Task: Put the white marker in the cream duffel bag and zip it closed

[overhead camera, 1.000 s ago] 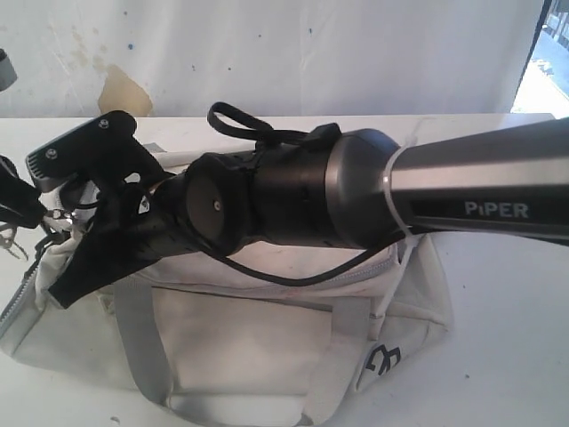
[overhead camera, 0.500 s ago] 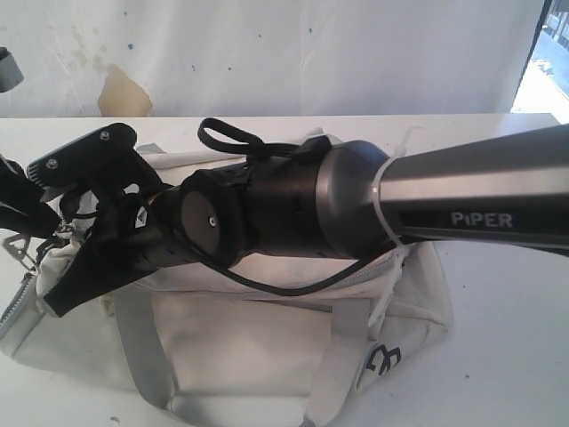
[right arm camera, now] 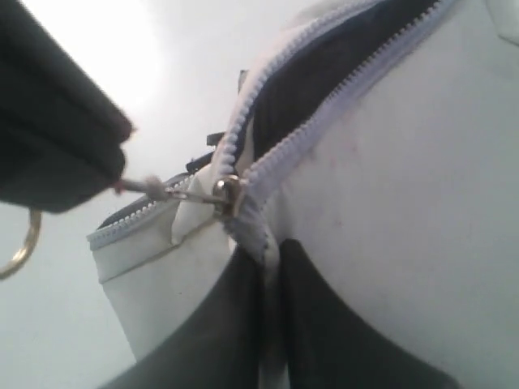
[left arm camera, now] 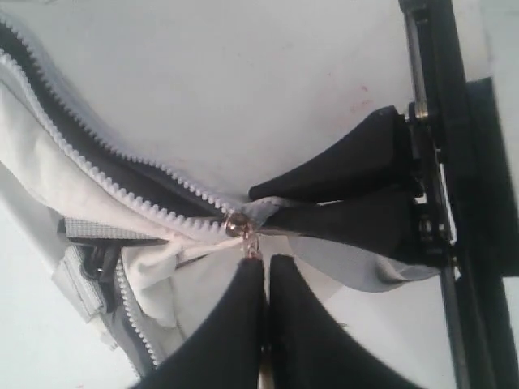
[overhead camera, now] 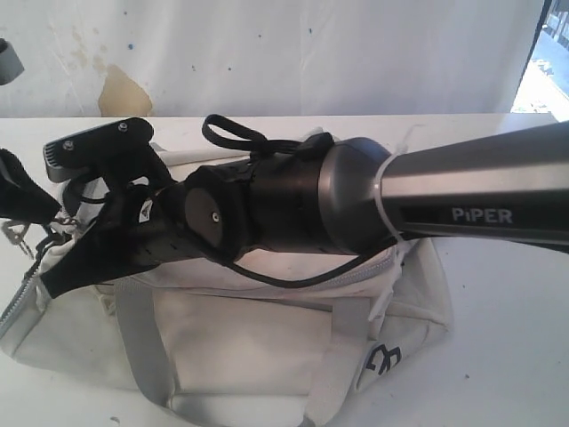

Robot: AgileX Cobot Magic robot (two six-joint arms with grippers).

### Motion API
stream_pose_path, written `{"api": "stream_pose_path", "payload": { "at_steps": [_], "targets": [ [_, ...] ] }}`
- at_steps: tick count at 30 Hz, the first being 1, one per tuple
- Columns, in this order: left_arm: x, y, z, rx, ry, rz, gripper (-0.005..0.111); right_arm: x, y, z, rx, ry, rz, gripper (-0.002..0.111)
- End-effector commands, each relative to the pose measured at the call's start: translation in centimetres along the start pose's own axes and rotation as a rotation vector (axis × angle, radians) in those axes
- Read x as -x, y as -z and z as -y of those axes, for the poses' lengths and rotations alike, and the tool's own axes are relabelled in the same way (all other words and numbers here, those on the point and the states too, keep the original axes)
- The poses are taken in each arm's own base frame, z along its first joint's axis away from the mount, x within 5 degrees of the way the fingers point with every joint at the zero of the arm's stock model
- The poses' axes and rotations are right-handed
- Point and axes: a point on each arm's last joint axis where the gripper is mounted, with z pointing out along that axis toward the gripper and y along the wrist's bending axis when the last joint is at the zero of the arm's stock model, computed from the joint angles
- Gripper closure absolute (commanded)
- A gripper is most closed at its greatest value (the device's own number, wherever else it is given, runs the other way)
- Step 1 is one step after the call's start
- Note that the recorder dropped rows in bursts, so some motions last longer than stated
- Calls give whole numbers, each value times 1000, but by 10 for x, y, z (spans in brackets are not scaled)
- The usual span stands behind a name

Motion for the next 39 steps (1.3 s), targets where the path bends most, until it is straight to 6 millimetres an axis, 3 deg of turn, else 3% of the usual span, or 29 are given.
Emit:
{"api": "stream_pose_path", "payload": {
  "at_steps": [1,12,22,26,27,31,39],
  "targets": [
    [0,9,7,-33,-65,13,107,-9,-7,15,-27,-91,-41,108],
    [-1,10,16,-127,-99,2,107,-4,-7,29,-53,-176,-21,108],
    [-3,10,-7,127,-21,-22,106,-10,-4,25,-29,-57,-96,108],
    [-3,4,-4,87,-1,6,83,-3,4,23,-24,-53,-83,108],
    [-10,-5,-4,74,-18,2,73,0,9,23,-22,-57,-76,108],
    [-32,-38,1,3,-17,43,51,4,14,23,-19,-59,-70,108],
    [-53,-69,3,-1,65,189,49,3,13,23,-19,-87,-78,108]
  ]
}}
